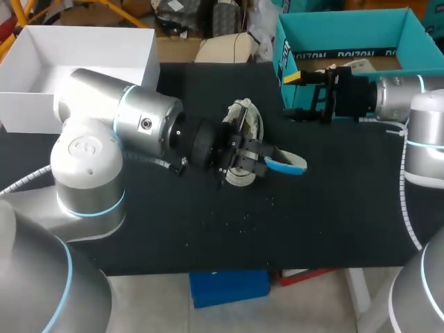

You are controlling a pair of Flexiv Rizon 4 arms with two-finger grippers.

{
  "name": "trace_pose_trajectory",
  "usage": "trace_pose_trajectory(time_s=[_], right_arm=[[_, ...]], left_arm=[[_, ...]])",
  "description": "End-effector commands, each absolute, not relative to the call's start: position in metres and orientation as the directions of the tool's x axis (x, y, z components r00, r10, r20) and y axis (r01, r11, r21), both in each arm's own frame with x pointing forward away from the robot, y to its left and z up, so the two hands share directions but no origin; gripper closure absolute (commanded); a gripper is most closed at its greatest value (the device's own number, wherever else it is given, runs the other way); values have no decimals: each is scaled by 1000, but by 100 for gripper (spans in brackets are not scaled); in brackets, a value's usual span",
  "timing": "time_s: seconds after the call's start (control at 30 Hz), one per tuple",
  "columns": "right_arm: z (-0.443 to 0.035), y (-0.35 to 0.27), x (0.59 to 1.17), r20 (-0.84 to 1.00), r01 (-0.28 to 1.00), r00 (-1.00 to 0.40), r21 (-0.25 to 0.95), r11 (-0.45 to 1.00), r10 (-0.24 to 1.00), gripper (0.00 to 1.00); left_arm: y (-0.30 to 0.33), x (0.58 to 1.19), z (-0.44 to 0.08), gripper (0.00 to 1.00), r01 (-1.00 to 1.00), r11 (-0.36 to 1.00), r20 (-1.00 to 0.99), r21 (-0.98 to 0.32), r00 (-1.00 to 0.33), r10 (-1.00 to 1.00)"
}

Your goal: Take the shoe out of the shoebox, open the shoe tongue, remove and reinsert the insole, then place the shoe into the shoebox

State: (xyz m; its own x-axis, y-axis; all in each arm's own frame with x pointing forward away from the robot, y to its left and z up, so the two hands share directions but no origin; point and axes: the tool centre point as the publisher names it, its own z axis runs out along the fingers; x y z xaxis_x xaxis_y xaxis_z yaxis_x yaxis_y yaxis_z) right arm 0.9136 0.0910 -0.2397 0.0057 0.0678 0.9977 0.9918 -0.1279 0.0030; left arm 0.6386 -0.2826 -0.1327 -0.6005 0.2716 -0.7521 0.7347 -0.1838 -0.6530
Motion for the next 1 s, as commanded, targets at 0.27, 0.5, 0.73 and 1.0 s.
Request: trace_pose_trajectory(time_s=[0.27, 0.5, 0.73, 1.0], right_arm=[[-241, 93, 913, 998, 991, 5, 4, -130, 67, 0], [-241, 93, 913, 998, 991, 5, 4, -130, 67, 0], [-241, 93, 913, 998, 991, 5, 4, -130, 67, 0], [-241, 93, 913, 998, 991, 5, 4, -130, 67, 0]], left_arm=[[-238, 665, -206, 100, 973, -148, -980, -176, -160, 116], [-237, 671, -208, 100, 969, -170, -980, -178, -160, 115], [-237, 671, -208, 100, 969, -170, -980, -178, -160, 115], [-245, 655, -220, 100, 988, -157, -995, -7, 9, 102]])
